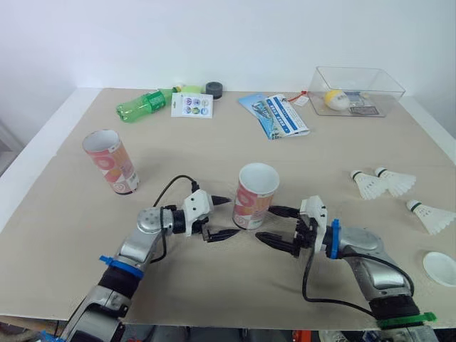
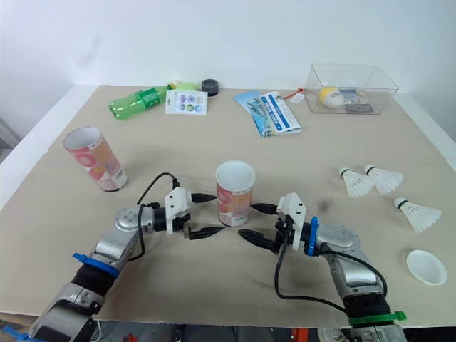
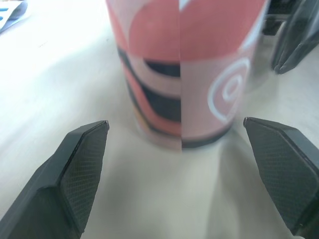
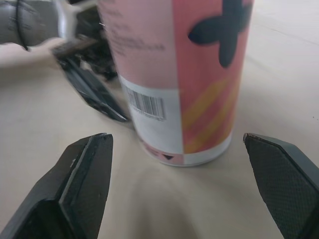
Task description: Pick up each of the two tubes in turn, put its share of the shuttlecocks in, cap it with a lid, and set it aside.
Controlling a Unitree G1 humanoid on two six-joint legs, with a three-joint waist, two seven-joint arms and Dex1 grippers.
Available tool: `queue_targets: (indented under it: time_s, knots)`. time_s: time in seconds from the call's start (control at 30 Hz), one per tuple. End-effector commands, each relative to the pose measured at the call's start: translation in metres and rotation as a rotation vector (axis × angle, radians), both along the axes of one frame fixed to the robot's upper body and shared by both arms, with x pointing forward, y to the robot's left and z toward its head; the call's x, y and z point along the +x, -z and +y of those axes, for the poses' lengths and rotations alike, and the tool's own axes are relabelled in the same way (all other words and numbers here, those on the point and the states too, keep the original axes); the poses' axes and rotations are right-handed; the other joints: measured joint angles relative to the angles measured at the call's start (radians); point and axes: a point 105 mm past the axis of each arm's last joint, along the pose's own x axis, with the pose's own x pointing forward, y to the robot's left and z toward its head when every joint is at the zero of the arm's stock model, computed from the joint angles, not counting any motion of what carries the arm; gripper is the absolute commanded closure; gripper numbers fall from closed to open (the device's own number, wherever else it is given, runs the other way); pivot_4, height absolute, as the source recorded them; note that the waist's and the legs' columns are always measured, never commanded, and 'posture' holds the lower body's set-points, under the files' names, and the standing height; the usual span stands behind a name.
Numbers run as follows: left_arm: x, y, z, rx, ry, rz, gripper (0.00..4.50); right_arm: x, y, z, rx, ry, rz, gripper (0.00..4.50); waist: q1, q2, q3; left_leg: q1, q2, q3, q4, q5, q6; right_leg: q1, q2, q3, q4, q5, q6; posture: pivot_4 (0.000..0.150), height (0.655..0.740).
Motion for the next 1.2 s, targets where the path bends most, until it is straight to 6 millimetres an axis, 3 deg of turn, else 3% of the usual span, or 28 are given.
queue_targets:
  time_s: [0.03,0.27,0.6,1.2]
  knots:
    - [-0.009,-0.009,0.004,-0.022,-0.003,-0.017,0.00,0.007,-0.008,0.003,0.002,-0.013,-0.060,0.03,0.002,0.000,0.000,0.000,0.000,0.000,0.000,0.000,0.000,0.000,0.000,0.000,0.000,0.000,0.000,0.150,0.7400]
    - [-0.021,-0.013,0.017,-0.035,-0.044,-0.003,0.00,0.011,-0.007,0.011,0.005,-0.051,-0.070,0.03,0.003,0.000,0.001,0.001,0.000,0.000,0.000,0.000,0.000,0.000,0.000,0.000,0.000,-0.001,-0.001,0.150,0.7400]
    - [-0.035,-0.017,0.021,-0.064,-0.019,0.077,0.00,0.010,-0.001,0.031,0.008,-0.156,-0.052,0.03,0.002,-0.001,0.002,0.002,0.001,0.000,0.000,0.000,0.000,0.001,0.000,0.000,0.000,-0.001,-0.002,0.150,0.7400]
    - [-0.035,-0.016,0.022,-0.049,-0.042,0.080,0.00,0.023,0.006,0.058,0.020,-0.227,-0.062,0.03,-0.006,-0.001,0.003,0.006,0.003,0.001,0.000,0.001,0.000,0.004,0.002,0.000,0.000,0.001,-0.004,0.150,0.7400]
